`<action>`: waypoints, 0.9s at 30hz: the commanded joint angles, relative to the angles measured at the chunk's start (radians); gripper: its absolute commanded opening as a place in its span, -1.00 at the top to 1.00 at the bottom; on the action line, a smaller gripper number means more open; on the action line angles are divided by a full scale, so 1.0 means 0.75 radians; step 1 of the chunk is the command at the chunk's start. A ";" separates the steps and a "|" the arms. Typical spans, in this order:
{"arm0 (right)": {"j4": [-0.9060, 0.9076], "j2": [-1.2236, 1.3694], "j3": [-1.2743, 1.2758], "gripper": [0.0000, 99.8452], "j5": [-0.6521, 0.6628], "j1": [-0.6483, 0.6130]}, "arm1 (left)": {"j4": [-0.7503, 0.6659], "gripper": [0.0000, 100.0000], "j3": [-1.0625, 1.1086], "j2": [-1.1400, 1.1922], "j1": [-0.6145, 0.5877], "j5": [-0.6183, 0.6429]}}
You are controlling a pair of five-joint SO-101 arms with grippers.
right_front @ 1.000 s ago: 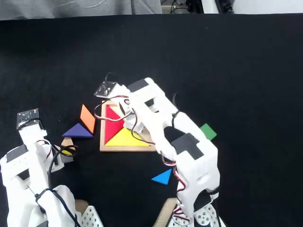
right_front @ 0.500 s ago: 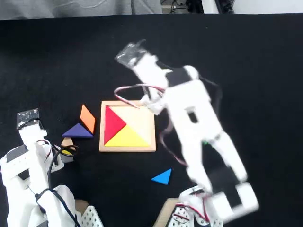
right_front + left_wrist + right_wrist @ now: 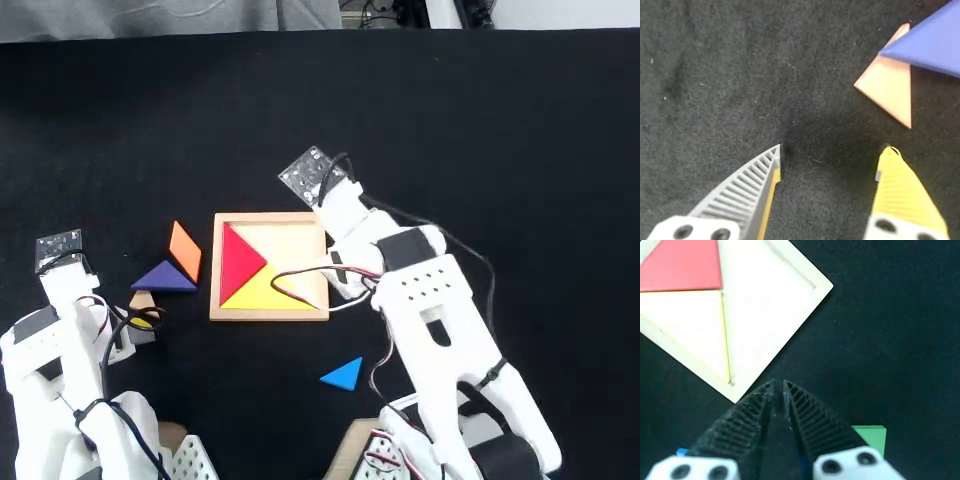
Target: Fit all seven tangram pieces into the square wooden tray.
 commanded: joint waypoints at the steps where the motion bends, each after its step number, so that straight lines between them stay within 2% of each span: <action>1: -0.086 0.054 0.001 0.98 -0.108 0.020 | -0.014 0.39 -0.011 -0.025 0.001 0.006; 8: -0.342 0.134 0.161 0.98 -0.194 0.027 | 0.016 0.39 -0.091 -0.023 0.005 0.153; 15: -0.438 0.148 0.232 0.98 -0.194 0.029 | 0.477 0.39 -0.619 -0.025 0.005 0.176; 19: -0.452 0.150 0.234 0.98 -0.192 0.029 | 0.554 0.39 -0.805 -0.008 0.005 0.151; 21: -0.452 0.150 0.234 0.98 -0.192 0.029 | 0.552 0.39 -0.819 -0.006 0.046 0.000; 25: -0.456 0.150 0.234 0.98 -0.196 0.082 | 0.589 0.39 -0.701 -0.018 0.199 -0.608; 27: -0.458 0.150 0.226 0.98 -0.203 0.127 | 0.583 0.39 -0.674 -0.025 0.216 -0.683</action>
